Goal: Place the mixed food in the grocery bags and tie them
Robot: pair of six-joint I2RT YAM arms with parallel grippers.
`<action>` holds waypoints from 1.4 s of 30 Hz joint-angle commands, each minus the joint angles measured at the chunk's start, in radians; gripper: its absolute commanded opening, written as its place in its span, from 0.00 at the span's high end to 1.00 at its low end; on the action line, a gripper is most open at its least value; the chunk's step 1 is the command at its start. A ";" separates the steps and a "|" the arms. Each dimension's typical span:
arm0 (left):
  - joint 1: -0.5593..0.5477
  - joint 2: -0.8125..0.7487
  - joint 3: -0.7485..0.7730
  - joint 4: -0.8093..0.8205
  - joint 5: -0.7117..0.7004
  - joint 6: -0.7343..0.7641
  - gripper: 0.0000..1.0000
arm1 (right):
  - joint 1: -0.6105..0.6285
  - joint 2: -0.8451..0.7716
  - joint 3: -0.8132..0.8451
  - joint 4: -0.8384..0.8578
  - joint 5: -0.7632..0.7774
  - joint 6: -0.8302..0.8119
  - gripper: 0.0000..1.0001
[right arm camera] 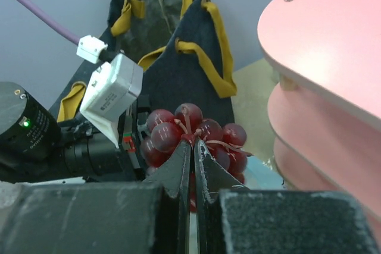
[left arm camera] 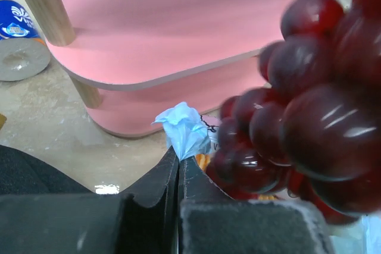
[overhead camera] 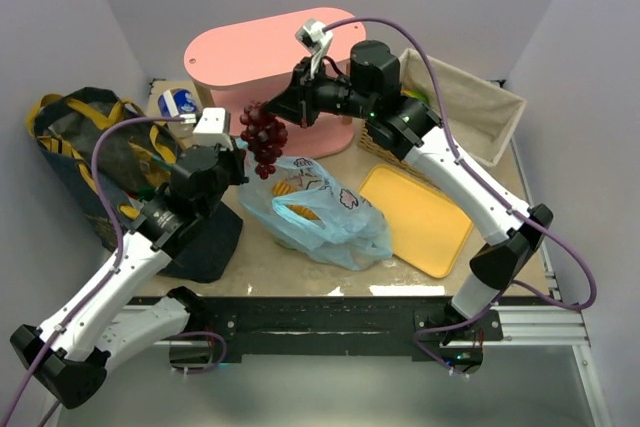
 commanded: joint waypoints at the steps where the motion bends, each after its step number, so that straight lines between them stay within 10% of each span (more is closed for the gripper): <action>1: 0.006 -0.037 0.002 0.038 0.006 0.008 1.00 | 0.015 -0.056 -0.023 -0.043 -0.013 0.057 1.00; 20: 0.006 -0.084 -0.038 0.054 0.028 0.031 1.00 | 0.054 0.042 0.054 -0.561 0.008 -0.093 1.00; 24: 0.004 -0.087 -0.040 0.054 0.026 0.033 1.00 | 0.080 0.090 0.114 -0.665 0.013 -0.147 0.46; 27: 0.004 -0.080 -0.041 0.057 0.018 0.034 1.00 | 0.080 0.090 0.149 -0.649 0.028 -0.162 0.25; 42: 0.006 -0.002 -0.032 0.039 -0.017 0.073 1.00 | -0.551 0.266 0.240 -0.454 0.353 -0.090 0.13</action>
